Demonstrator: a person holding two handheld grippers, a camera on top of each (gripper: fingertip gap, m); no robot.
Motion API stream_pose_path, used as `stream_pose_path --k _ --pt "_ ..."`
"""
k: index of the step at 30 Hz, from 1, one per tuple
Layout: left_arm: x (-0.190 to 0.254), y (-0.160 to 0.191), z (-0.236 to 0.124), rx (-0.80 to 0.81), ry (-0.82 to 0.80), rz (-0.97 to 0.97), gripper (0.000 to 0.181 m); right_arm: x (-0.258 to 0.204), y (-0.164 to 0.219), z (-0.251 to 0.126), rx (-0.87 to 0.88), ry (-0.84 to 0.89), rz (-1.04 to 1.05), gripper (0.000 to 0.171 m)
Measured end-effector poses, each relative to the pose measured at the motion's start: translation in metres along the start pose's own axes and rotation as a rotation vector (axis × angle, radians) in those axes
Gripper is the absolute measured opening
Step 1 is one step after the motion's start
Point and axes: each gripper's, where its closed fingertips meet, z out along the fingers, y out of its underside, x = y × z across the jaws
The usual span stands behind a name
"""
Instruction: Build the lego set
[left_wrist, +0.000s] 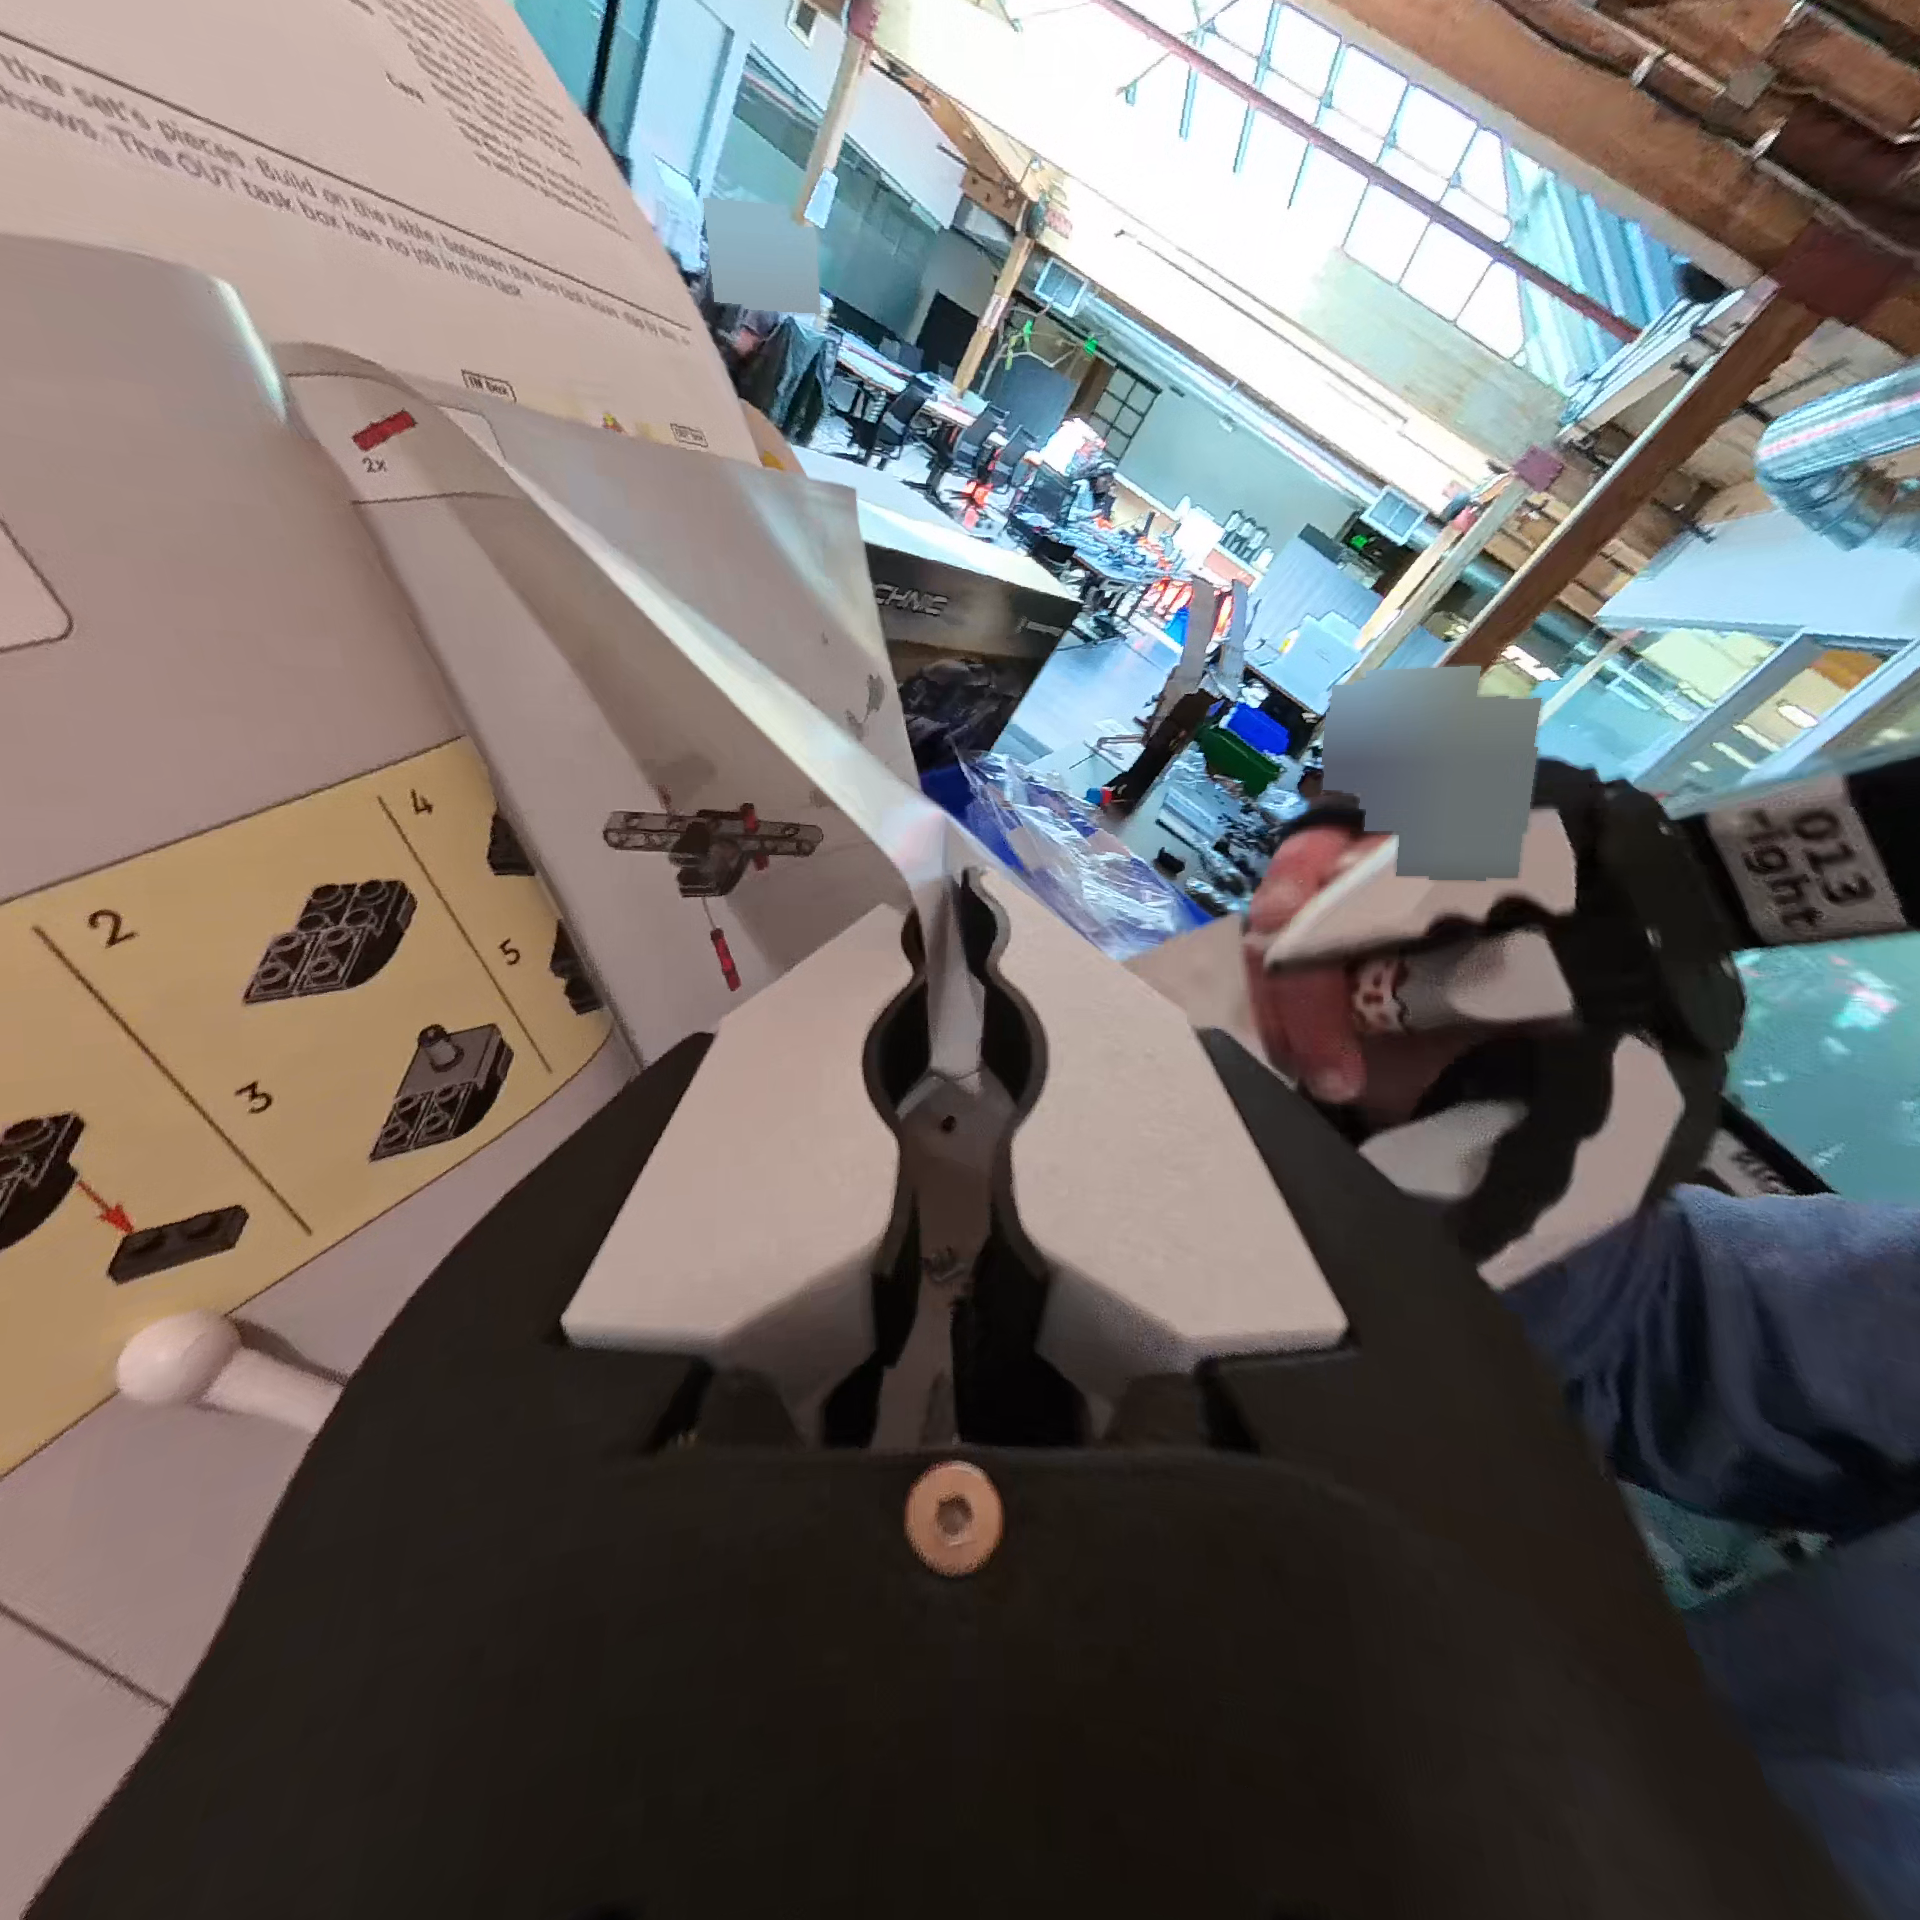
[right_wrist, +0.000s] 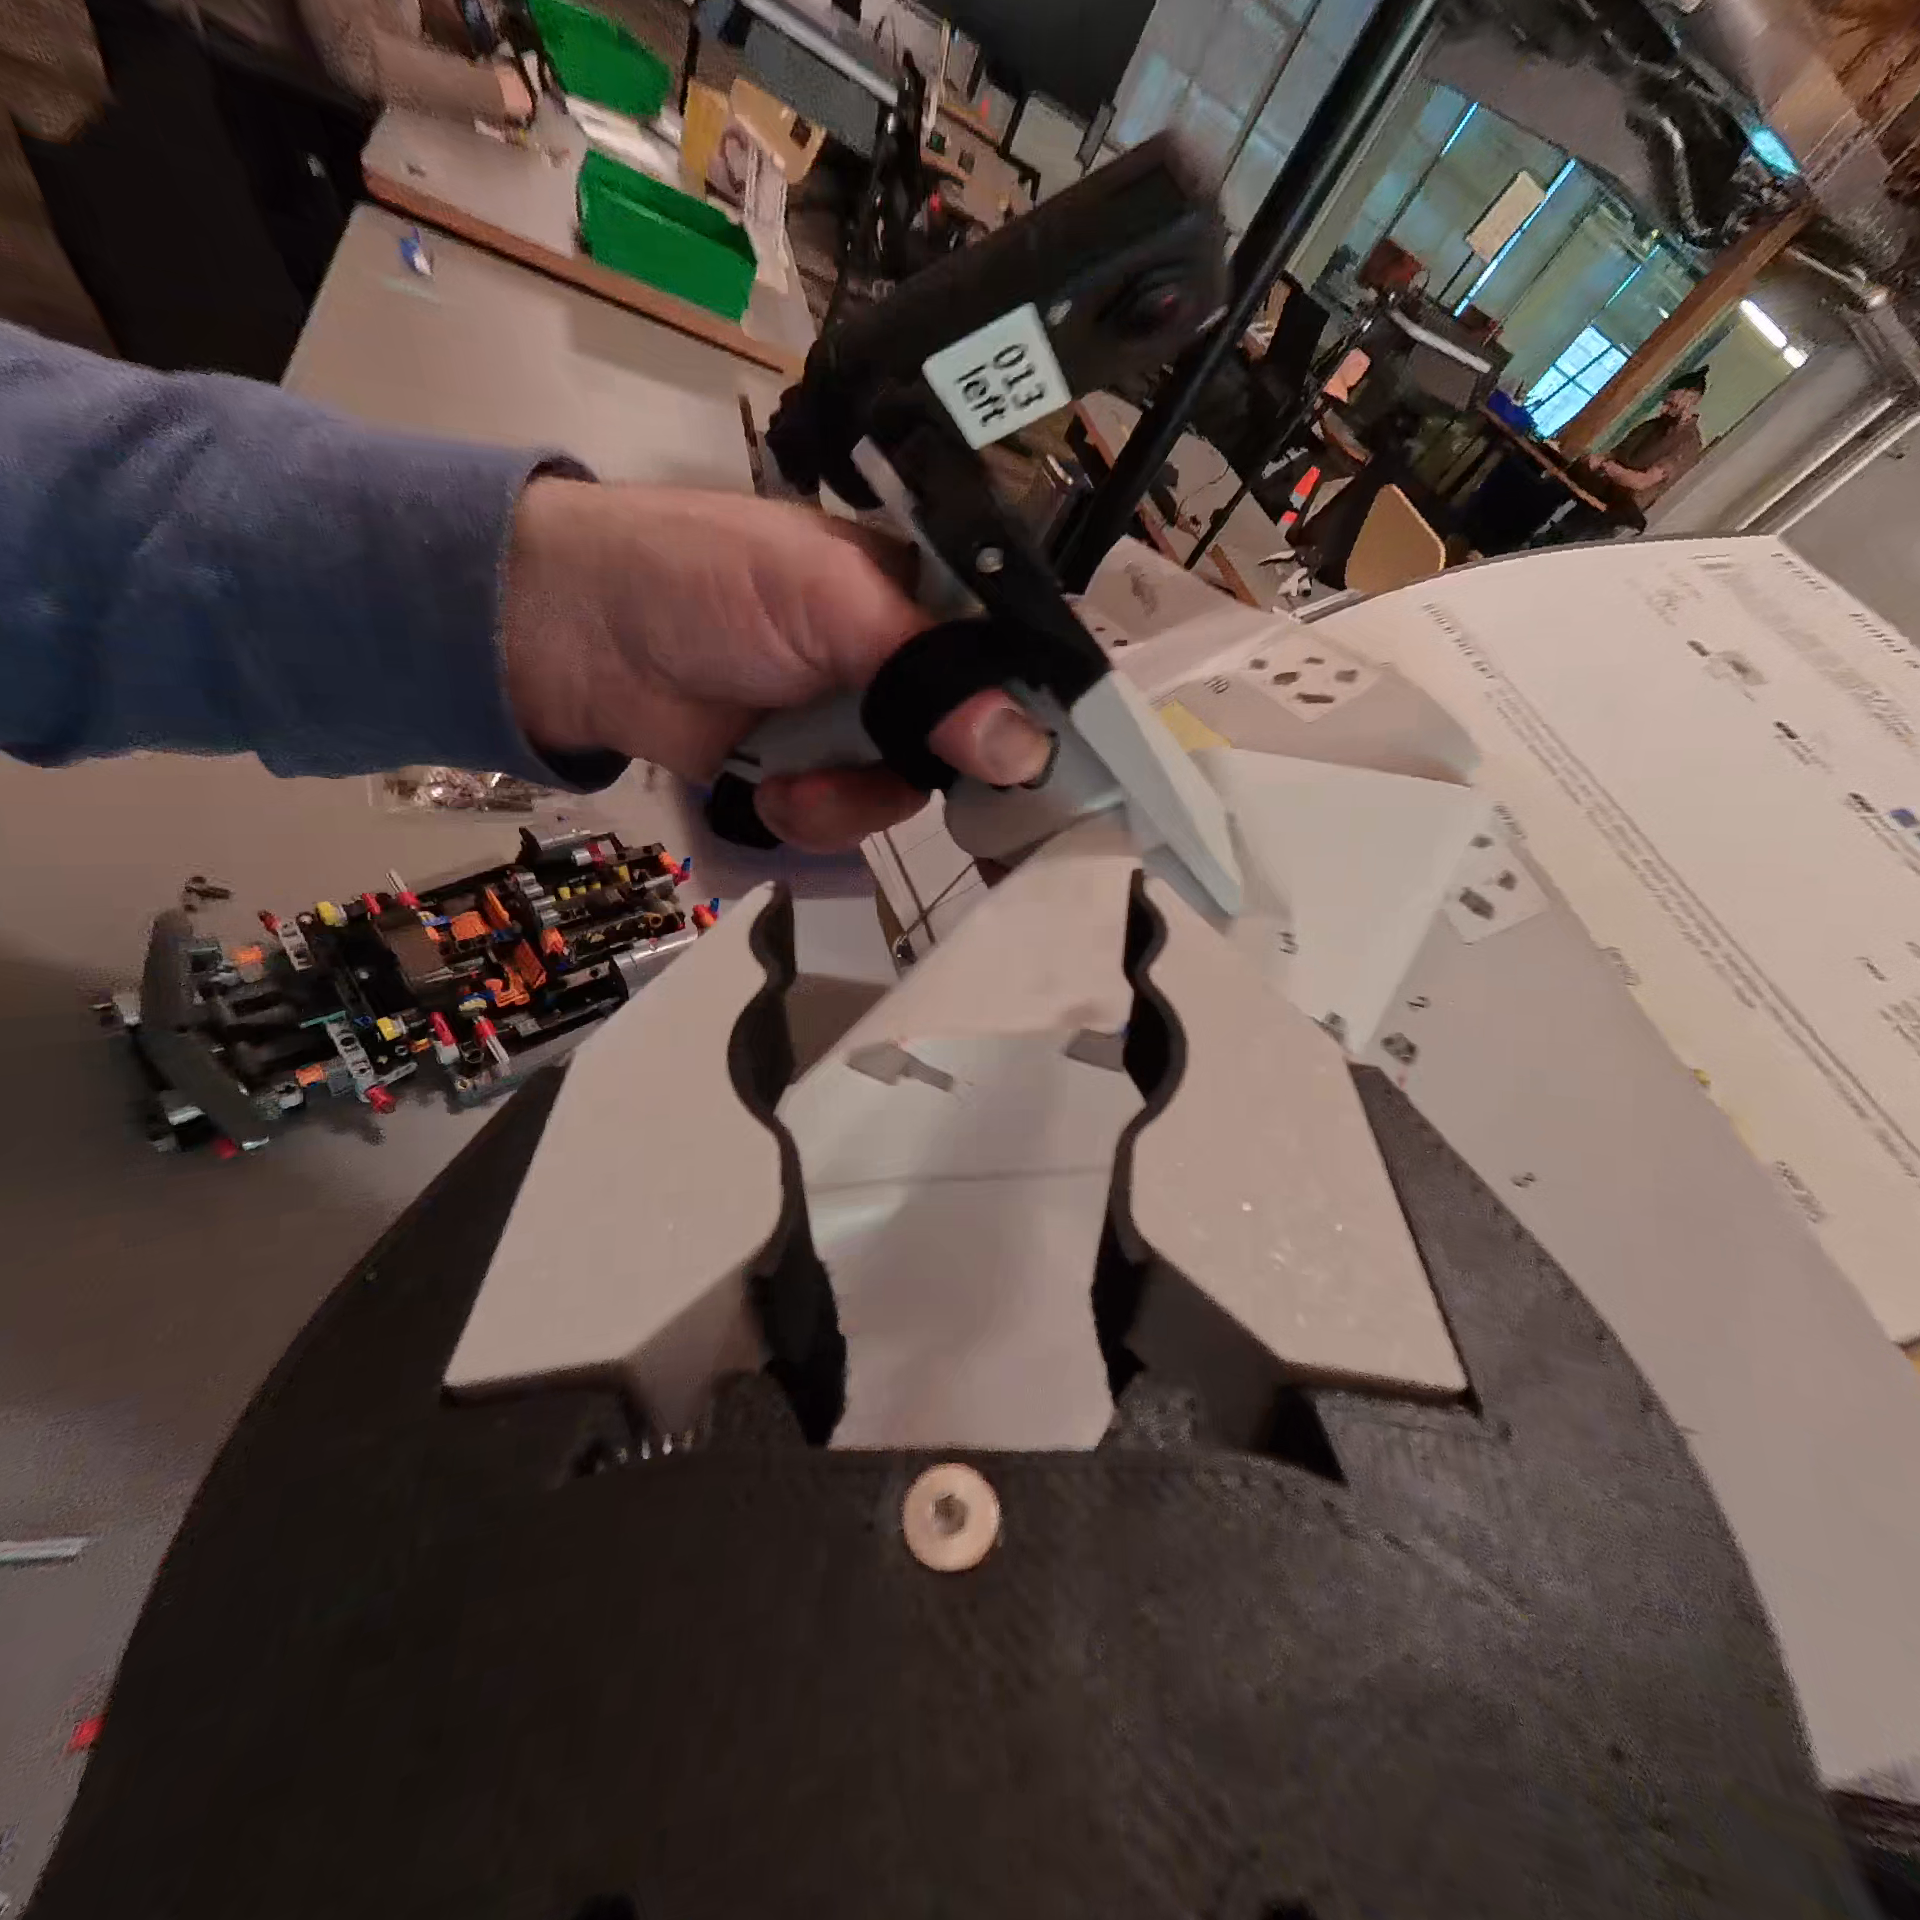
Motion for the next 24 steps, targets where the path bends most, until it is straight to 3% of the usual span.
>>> stream_pose_path --k 4,9,13,18,24 --pt "0.000 -0.005 -0.008 -0.002 0.041 -0.040 0.000 0.007 0.012 -0.026 -0.054 0.010 -0.009 0.079" --pt "0.002 -0.005 -0.015 -0.020 0.083 -0.052 0.000 -0.010 0.050 -0.023 -0.121 0.054 -0.016 0.064" --pt "-0.001 0.002 -0.023 -0.088 0.071 -0.011 0.000 0.016 0.037 -0.023 -0.087 0.080 -0.016 0.061" --pt "-0.006 -0.001 -0.045 -0.141 0.026 0.049 0.000 0.047 0.006 0.012 -0.130 -0.044 -0.088 0.068" --pt "-0.026 -0.004 -0.084 -0.277 -0.089 0.184 0.000 0.057 -0.025 0.086 -0.220 -0.285 -0.246 0.078"
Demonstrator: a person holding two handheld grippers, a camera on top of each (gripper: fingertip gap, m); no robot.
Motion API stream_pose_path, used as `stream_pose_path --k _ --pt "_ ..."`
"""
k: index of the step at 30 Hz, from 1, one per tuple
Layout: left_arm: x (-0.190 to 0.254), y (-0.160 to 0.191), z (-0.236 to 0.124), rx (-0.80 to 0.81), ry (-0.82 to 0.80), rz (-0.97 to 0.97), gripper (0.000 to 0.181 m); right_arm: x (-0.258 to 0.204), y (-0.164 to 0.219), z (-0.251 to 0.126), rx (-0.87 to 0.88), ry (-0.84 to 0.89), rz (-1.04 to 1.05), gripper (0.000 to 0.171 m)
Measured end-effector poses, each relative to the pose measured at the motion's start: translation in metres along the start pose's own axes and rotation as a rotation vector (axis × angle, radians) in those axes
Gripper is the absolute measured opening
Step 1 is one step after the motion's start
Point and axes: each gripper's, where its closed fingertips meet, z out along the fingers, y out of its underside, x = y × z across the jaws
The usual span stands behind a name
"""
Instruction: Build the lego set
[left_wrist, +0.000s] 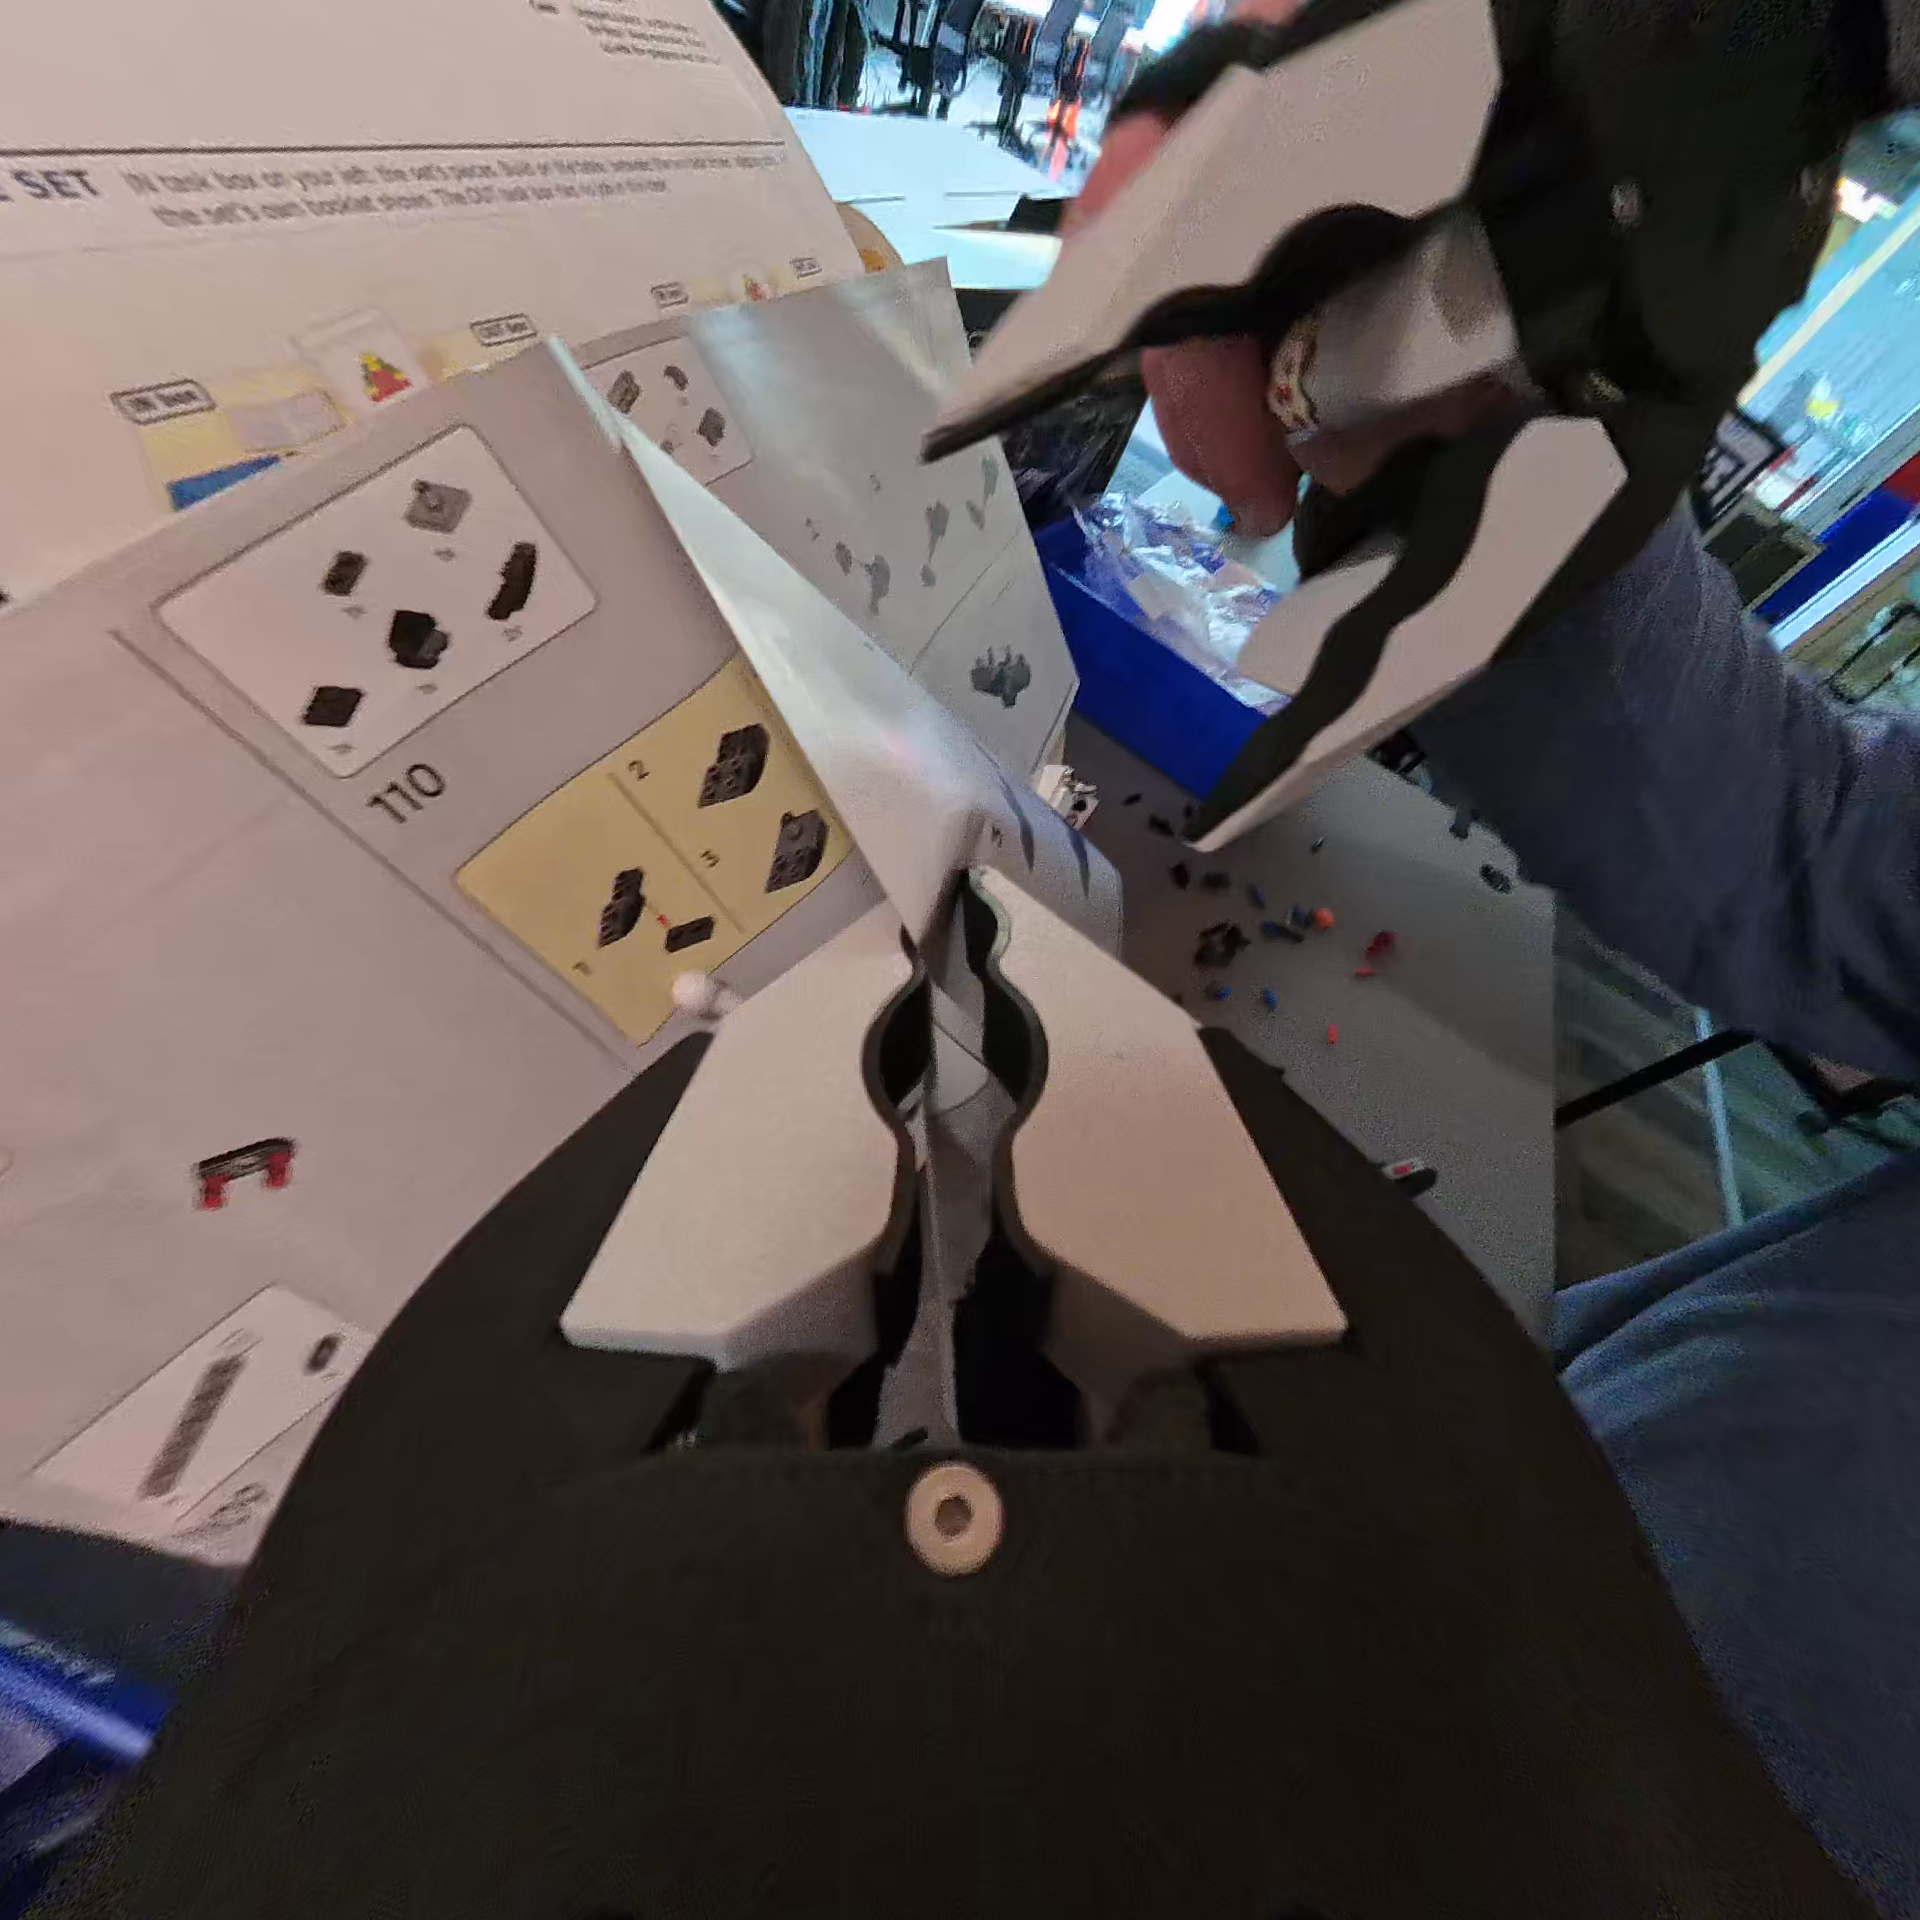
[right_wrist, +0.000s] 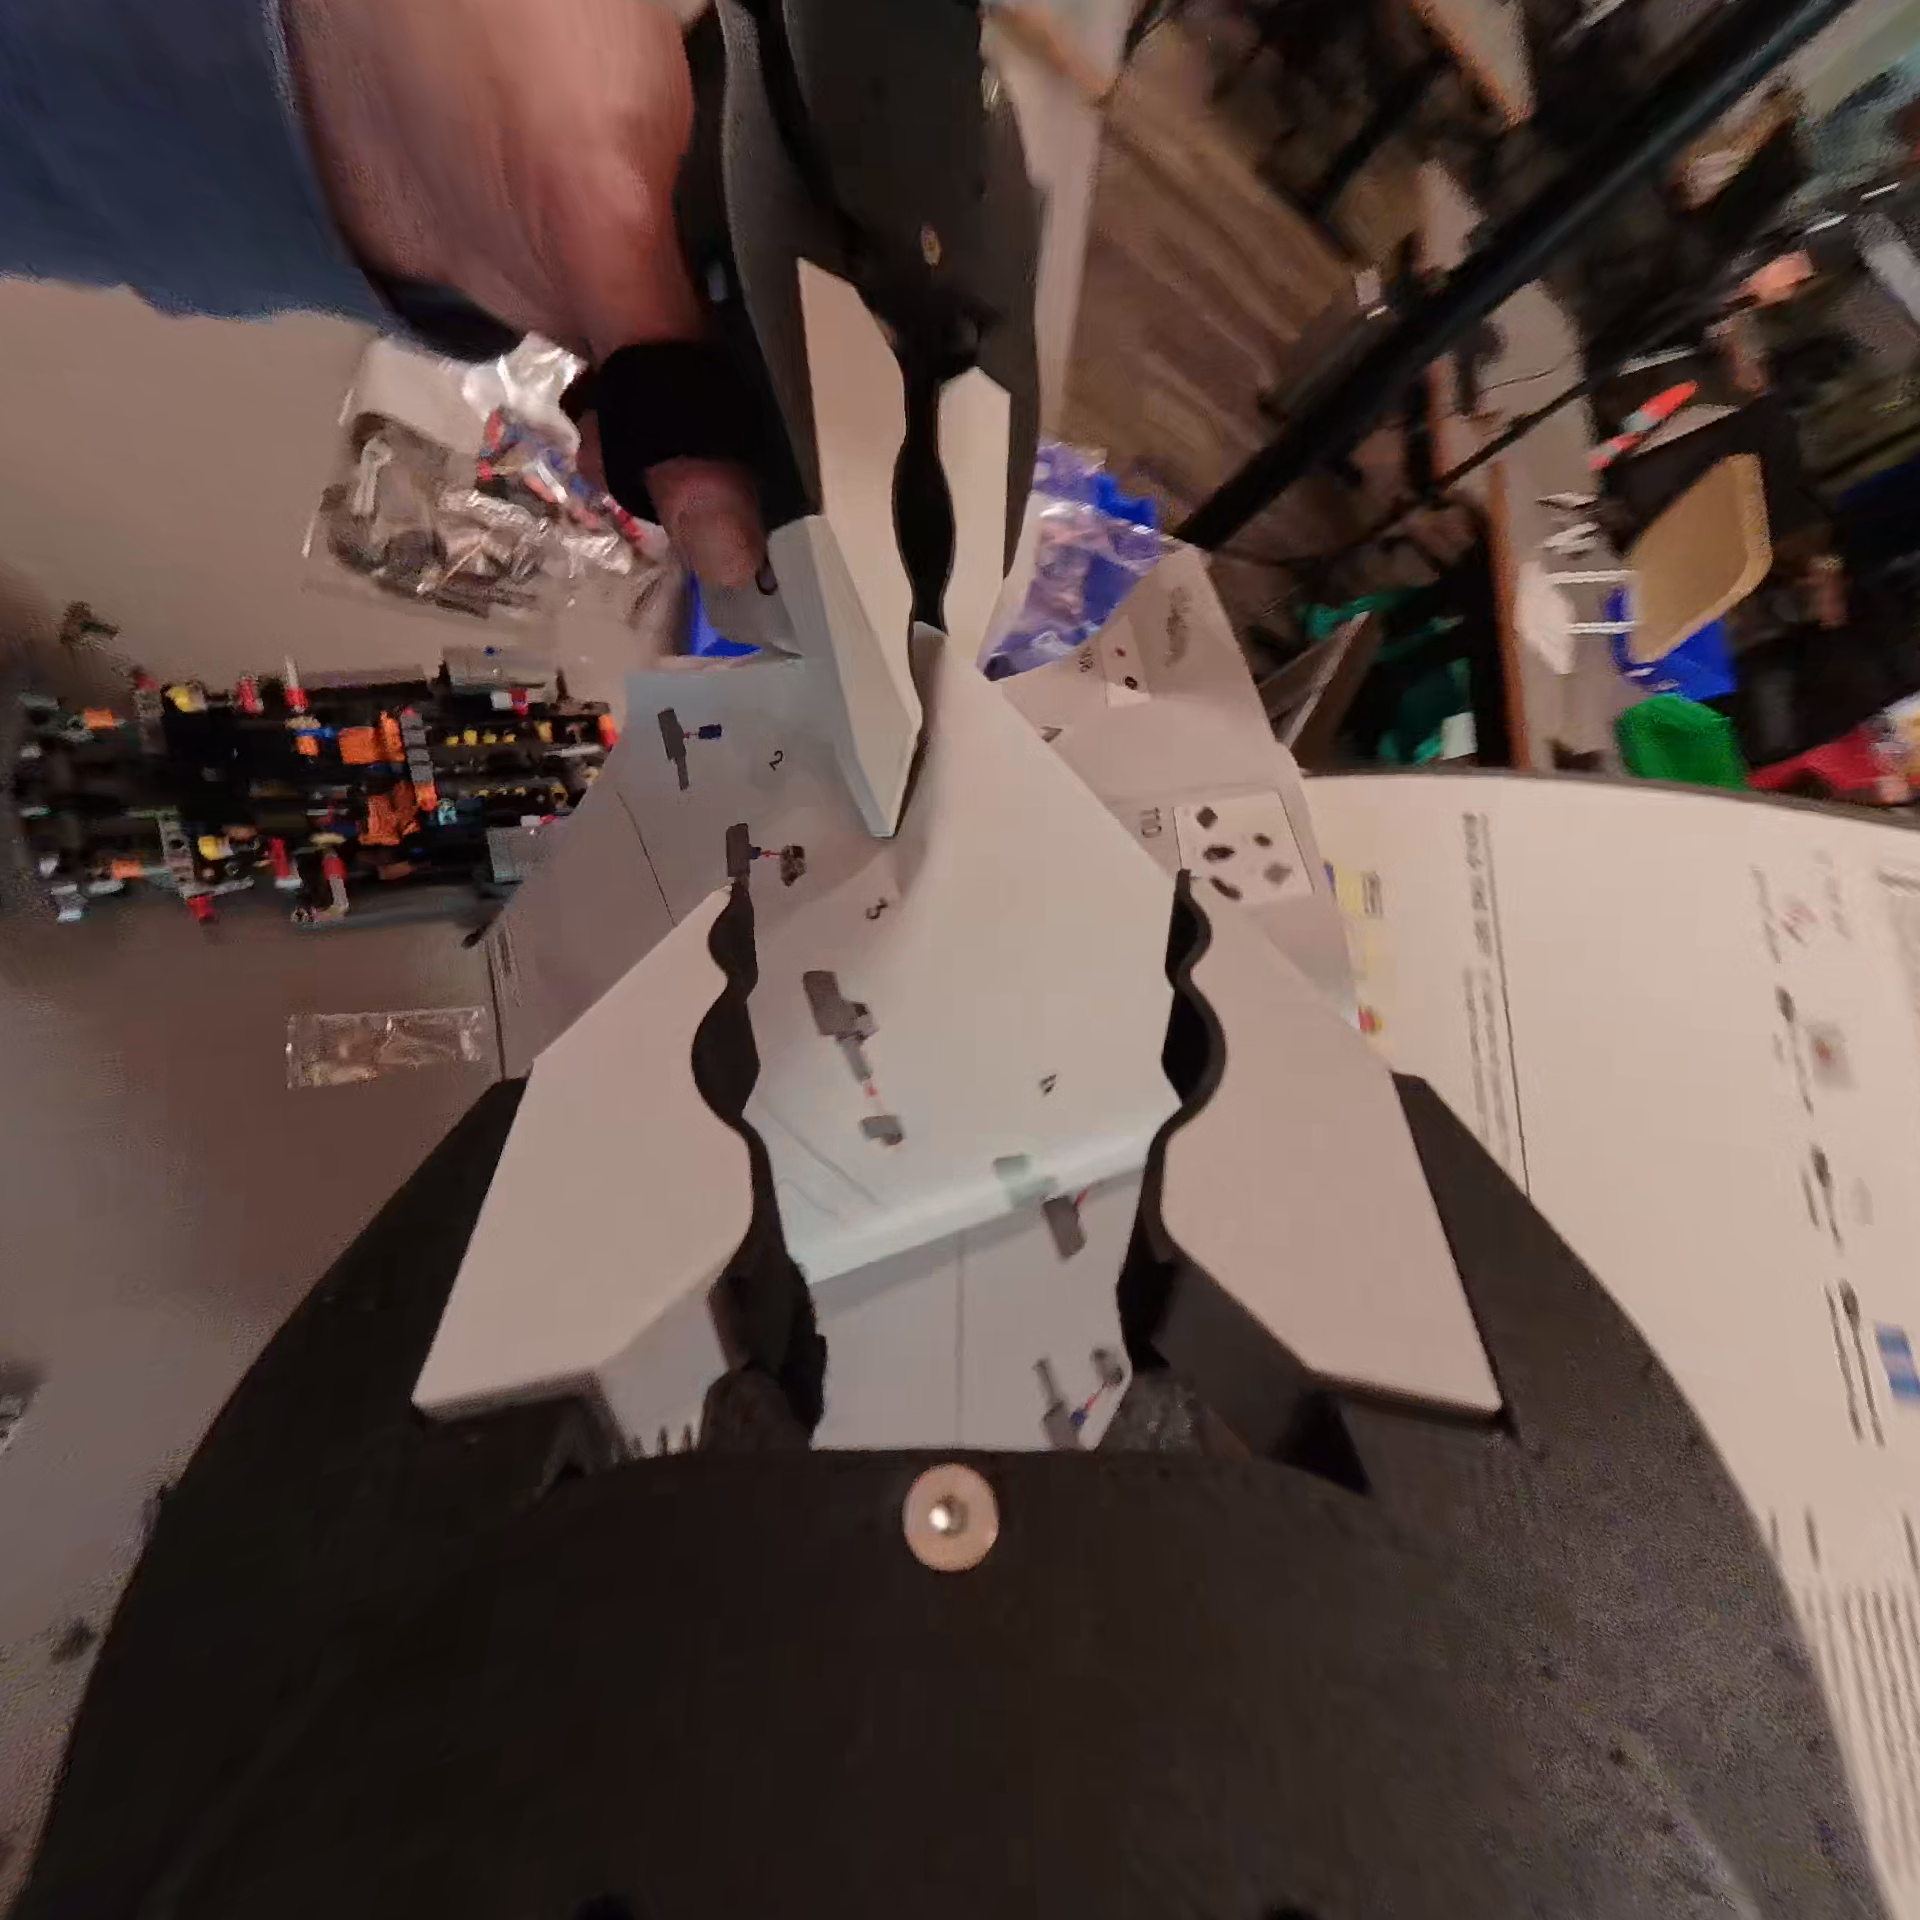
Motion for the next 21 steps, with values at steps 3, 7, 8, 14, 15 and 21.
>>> stream_pose_path --k 3,7,8,14,15,21 --pt "-0.006 0.008 -0.010 -0.073 0.010 0.034 0.000 0.010 -0.006 0.029 -0.059 -0.149 -0.015 0.070" --pt "-0.013 0.008 -0.022 -0.110 0.017 0.072 0.000 0.010 -0.003 0.056 -0.161 -0.343 0.011 0.053" --pt "-0.015 0.007 -0.025 -0.113 0.011 0.088 0.000 0.009 0.001 0.061 -0.196 -0.376 0.020 0.051" --pt "-0.023 0.009 -0.040 -0.107 -0.015 0.143 0.013 0.007 0.005 0.068 -0.205 -0.508 0.079 0.000" --pt "-0.023 0.009 -0.045 -0.069 -0.009 0.134 0.018 0.007 0.005 0.067 -0.196 -0.525 0.103 0.000" --pt "-0.034 0.027 -0.076 0.167 -0.003 0.064 0.054 0.022 0.004 0.058 -0.113 -0.511 0.232 0.000"
